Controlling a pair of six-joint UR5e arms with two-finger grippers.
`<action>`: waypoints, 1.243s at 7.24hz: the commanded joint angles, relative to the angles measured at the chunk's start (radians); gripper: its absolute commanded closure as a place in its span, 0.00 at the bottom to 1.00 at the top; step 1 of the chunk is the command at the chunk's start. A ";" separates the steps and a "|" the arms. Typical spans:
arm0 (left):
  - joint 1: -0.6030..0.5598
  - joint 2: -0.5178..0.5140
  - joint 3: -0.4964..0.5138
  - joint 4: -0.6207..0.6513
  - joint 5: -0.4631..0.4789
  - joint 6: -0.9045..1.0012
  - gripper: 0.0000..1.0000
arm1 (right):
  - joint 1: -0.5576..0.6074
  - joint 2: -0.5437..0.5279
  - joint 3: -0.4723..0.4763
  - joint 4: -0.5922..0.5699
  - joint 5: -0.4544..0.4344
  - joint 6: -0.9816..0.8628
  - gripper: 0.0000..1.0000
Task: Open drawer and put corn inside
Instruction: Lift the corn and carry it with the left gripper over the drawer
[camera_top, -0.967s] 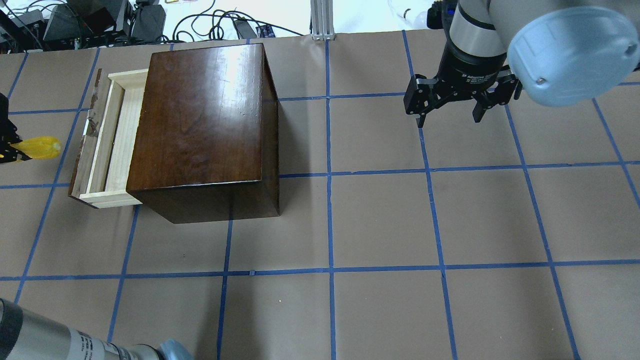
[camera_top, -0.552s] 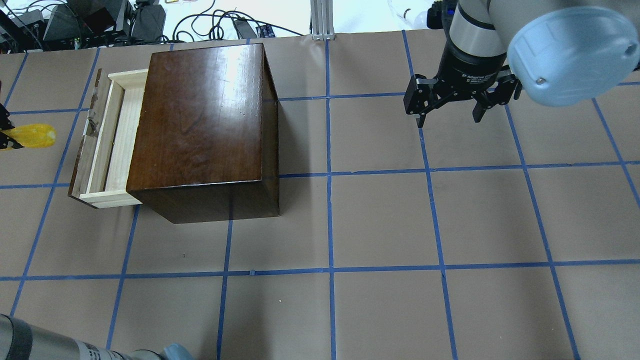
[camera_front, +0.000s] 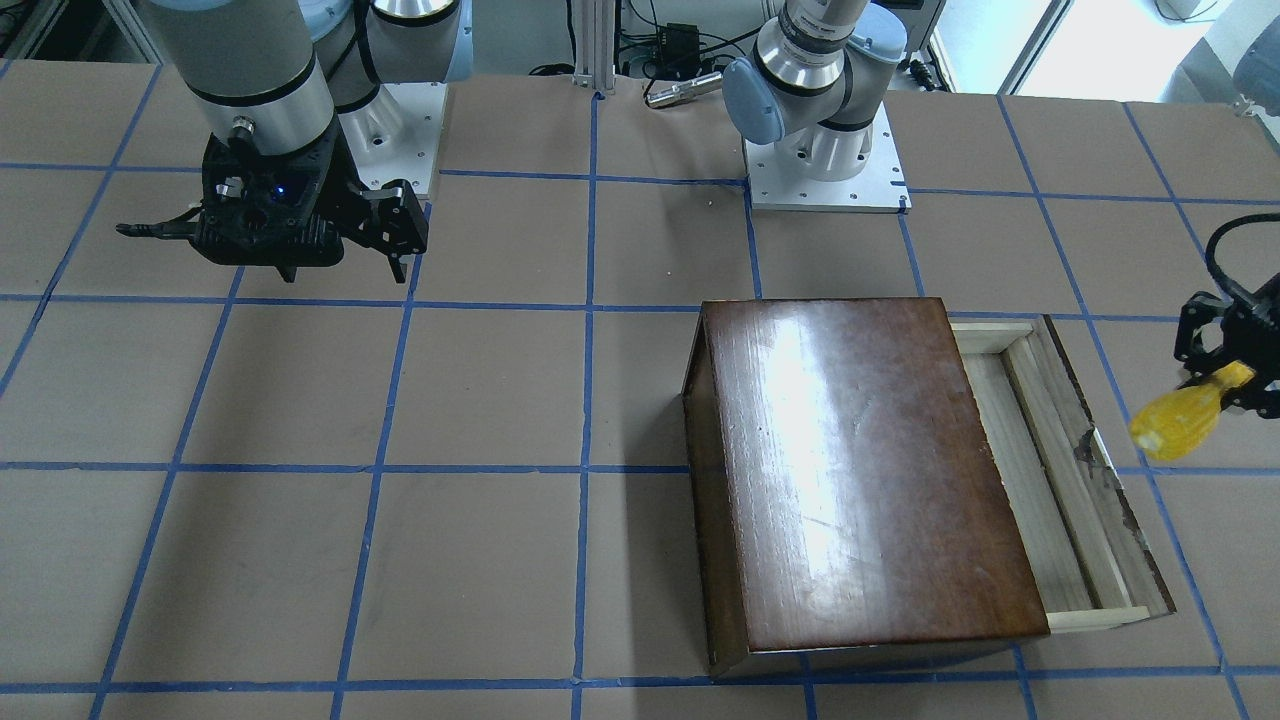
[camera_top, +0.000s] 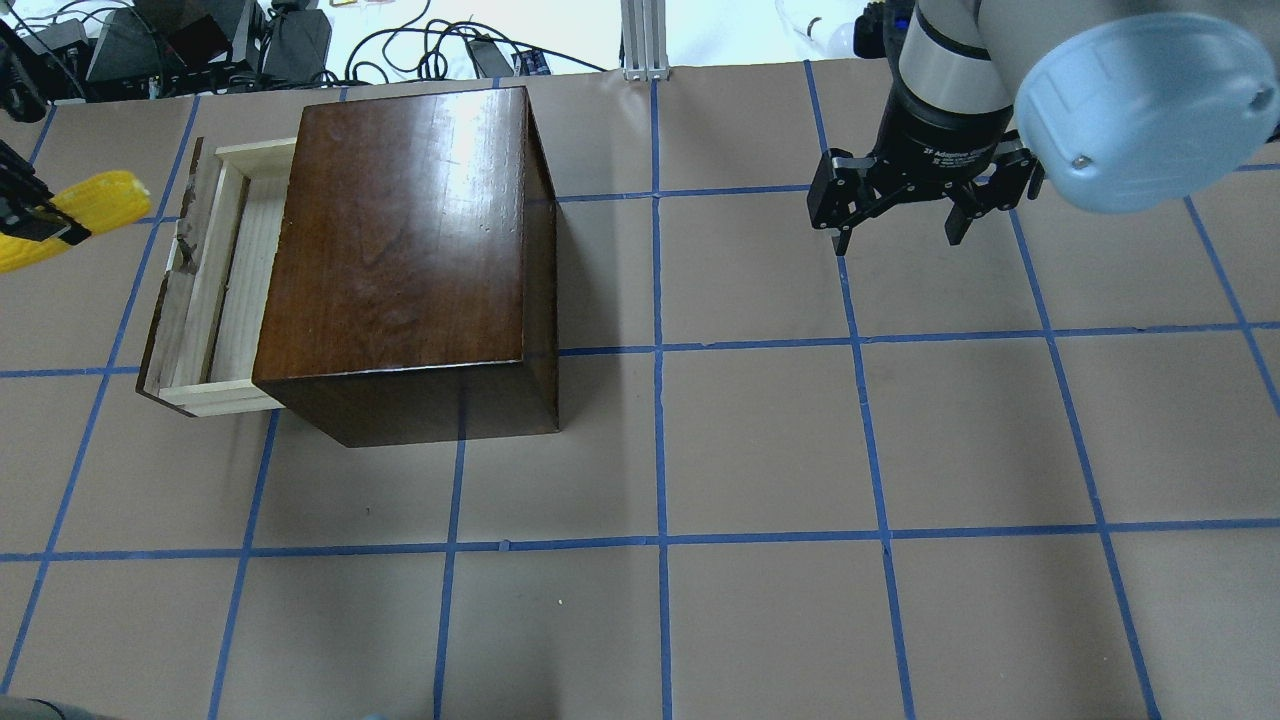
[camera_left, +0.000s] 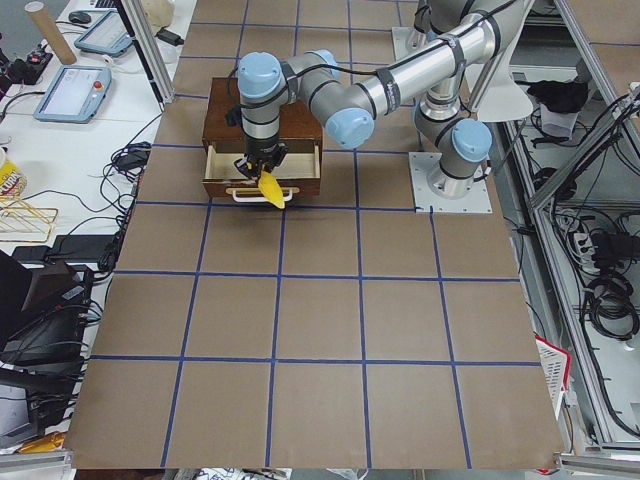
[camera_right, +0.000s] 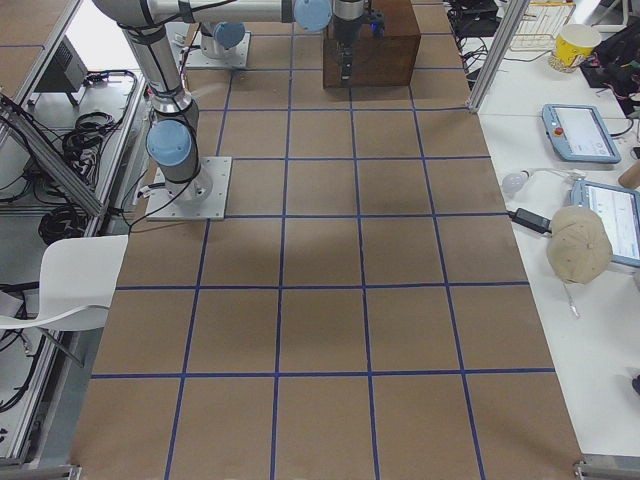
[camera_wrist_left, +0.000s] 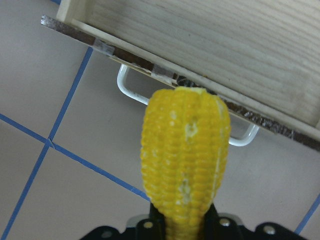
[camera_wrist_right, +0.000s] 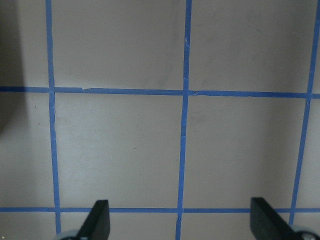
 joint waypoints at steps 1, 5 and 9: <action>-0.106 -0.010 0.001 0.004 0.087 -0.372 1.00 | 0.000 0.000 0.000 0.000 0.000 0.000 0.00; -0.152 -0.023 -0.011 -0.016 0.113 -0.907 1.00 | 0.000 0.000 0.000 0.000 0.000 0.000 0.00; -0.194 -0.044 -0.019 -0.038 0.053 -1.128 1.00 | 0.000 0.000 0.000 0.000 0.000 0.000 0.00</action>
